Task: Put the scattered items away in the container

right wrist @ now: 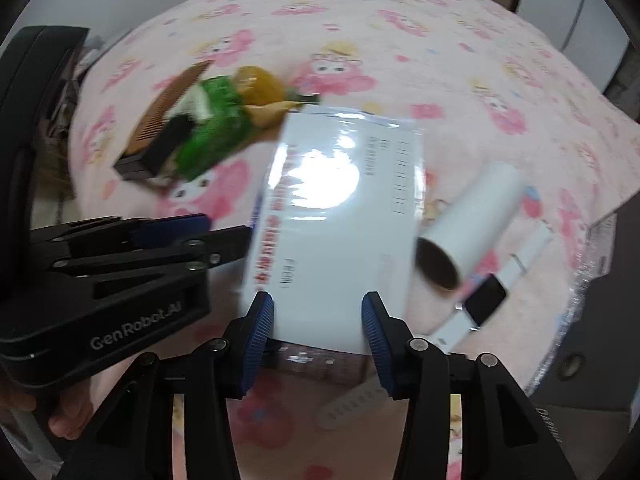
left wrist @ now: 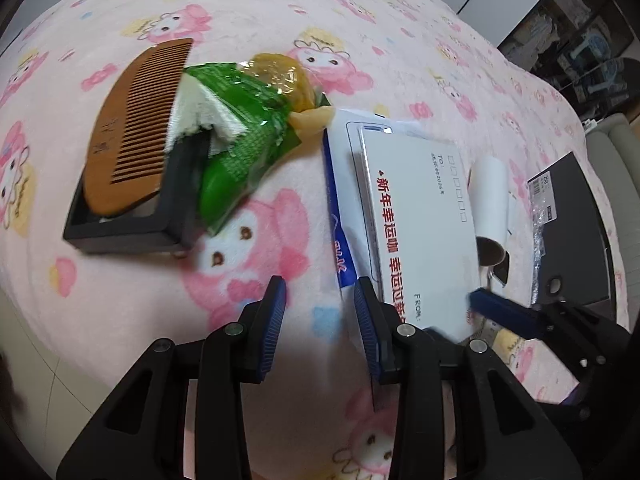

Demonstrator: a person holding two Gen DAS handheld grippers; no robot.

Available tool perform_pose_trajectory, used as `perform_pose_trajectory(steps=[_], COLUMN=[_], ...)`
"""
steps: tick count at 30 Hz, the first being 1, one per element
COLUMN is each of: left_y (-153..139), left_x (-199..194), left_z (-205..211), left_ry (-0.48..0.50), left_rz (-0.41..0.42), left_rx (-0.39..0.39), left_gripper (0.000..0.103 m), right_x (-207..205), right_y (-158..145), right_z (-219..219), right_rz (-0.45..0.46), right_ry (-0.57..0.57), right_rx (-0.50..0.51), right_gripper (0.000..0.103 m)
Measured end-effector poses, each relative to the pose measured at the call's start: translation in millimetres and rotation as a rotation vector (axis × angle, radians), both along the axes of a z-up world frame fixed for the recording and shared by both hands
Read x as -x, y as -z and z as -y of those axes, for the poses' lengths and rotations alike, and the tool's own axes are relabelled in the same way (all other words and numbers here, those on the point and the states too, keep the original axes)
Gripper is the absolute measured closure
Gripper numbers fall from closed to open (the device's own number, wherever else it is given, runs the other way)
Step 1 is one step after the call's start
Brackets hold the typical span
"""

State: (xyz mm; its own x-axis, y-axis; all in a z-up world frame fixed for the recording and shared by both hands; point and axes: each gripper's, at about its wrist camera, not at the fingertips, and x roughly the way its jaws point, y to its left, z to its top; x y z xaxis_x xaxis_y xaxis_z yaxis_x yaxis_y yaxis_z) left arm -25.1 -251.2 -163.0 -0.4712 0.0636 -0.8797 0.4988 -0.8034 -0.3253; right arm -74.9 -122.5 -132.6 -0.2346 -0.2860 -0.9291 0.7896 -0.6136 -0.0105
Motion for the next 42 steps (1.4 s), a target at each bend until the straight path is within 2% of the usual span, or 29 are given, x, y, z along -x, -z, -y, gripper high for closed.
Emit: perform_pose_trajectory(steps=[2,5,8,13,14,15,18,23,31,36,42], left_y=[-2,-13,-16,-5,-5,-6,-16,-33,-63,-68,-62], left_x=[0,-9,-14,-9,-9,-8,-10,-13,-17,-14,-6], left_z=[1,4,2,-14,-18,-21,-29,-43,-91,-120,-157], left_ry=[-0.010,-0.038,-0.032,-0.002,0.006,0.015,0.041,0.091,0.228,0.303,0.381], left_rz=[-0.005,-0.058,-0.102,-0.099,-0.101,-0.102,-0.111,-0.150,-0.197,-0.201,-0.157], left_rx=[-0.015,-0.047,-0.109,-0.176,-0.185,-0.184,-0.149,-0.156,-0.153,-0.190,-0.183], left_gripper=[0.068,0.068,0.068,0.068,0.072,0.074,0.078,0.078,0.078,0.078,0.078], right_x=[11,30,45,50,47,43,30,13,-5,-12,-8], right_y=[-2,-4,-7,-1,0,-2,-10,-24,-14,-3,8], right_z=[-11,-28,-40,-36,-35,-35,-39,-54,-108,-142,-167], right_rz=[0.016,0.071,0.108,0.216,0.245,0.255,0.241,0.231,0.267,0.331,0.388], right_ry=[0.061,0.145,0.195,0.168,0.156,0.147,0.123,0.121,0.199,0.269,0.336], right_rx=[0.014,0.055,0.100,0.172,0.186,0.199,0.220,0.245,0.258,0.295,0.341], right_gripper=[0.060,0.060,0.060,0.060,0.060,0.067,0.072,0.072,0.072,0.072,0.072])
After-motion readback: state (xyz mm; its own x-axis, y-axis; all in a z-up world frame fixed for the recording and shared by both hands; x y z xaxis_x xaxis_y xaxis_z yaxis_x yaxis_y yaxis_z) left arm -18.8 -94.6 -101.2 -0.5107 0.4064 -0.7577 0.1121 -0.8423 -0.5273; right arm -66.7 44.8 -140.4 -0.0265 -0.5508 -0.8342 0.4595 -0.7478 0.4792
